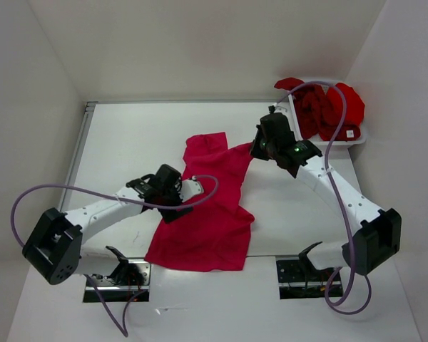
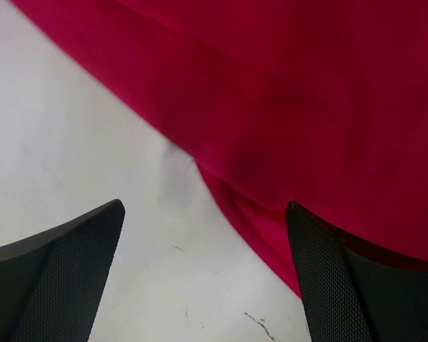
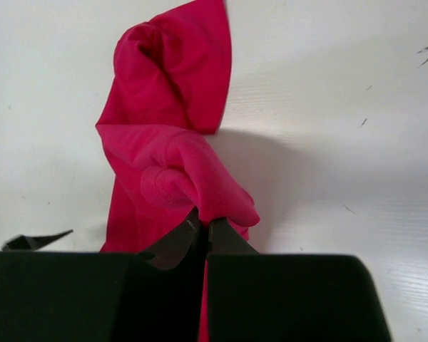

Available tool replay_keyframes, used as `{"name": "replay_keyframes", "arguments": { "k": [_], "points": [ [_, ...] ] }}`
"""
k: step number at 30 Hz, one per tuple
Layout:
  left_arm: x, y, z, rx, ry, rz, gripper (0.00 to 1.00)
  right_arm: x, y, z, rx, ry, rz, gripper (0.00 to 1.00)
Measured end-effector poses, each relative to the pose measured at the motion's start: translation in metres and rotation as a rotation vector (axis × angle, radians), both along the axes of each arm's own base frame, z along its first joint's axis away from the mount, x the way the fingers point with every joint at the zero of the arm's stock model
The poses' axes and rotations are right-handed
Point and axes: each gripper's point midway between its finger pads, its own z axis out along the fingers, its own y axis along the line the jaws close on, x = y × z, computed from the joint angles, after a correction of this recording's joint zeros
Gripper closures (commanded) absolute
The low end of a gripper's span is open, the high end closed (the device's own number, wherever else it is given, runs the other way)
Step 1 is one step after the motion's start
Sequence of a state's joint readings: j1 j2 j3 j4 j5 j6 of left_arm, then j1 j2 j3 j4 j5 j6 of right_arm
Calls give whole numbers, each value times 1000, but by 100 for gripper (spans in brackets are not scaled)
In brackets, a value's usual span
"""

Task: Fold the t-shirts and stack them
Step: Flatten out the tshirt

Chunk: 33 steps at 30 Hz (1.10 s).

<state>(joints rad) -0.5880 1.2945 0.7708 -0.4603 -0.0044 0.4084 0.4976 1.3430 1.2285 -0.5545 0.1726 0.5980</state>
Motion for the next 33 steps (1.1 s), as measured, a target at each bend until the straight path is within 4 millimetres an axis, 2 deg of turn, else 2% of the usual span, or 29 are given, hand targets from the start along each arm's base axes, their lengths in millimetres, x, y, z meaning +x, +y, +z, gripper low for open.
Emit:
{"name": "replay_keyframes", "arguments": {
  "k": [2,7,11,13,14,15,17,18,19,23,25,27,29,30,31,32,33],
  "points": [
    [-8,-3,-13,39,15,-40,0,1,-4,2,-8,-9,-11,100],
    [-12,-16,-34,22,90,-43,0,4,-18,13,-22,-48,-43,100],
    [-11,-20,-42,12,114,2,0,3,-28,27,-26,-89,-61,100],
    [-8,-23,-42,13,113,24,9,3,-31,34,-23,-108,-67,100],
    [-5,-25,-42,12,107,27,16,3,-31,38,-21,-117,-68,100],
    [-4,-28,-42,9,101,30,42,3,-33,41,-21,-125,-70,100],
    [0,-34,-42,1,88,42,74,4,-34,43,-24,-134,-73,100],
    [2,-36,-43,-2,85,42,93,4,-35,43,-26,-135,-72,100],
    [3,-38,-44,-5,83,41,100,4,-35,43,-28,-135,-72,100],
    [13,-38,-44,14,41,21,100,4,-35,43,-32,-137,-70,100],
    [26,-26,-42,36,5,51,100,5,-37,42,-31,-135,-74,100],
    [54,3,-33,55,-37,140,100,5,-39,39,-32,-129,-77,100],
    [98,44,-11,69,-138,277,100,5,-39,36,-30,-122,-73,100],
    [119,64,2,77,-197,328,73,5,-38,33,-29,-116,-69,100],
    [139,86,18,95,-265,375,41,4,-37,30,-28,-108,-61,100],
    [157,111,35,121,-335,428,26,4,-35,27,-25,-101,-53,100],
    [169,127,49,132,-384,471,12,4,-33,24,-22,-96,-45,100]
  ]
}}
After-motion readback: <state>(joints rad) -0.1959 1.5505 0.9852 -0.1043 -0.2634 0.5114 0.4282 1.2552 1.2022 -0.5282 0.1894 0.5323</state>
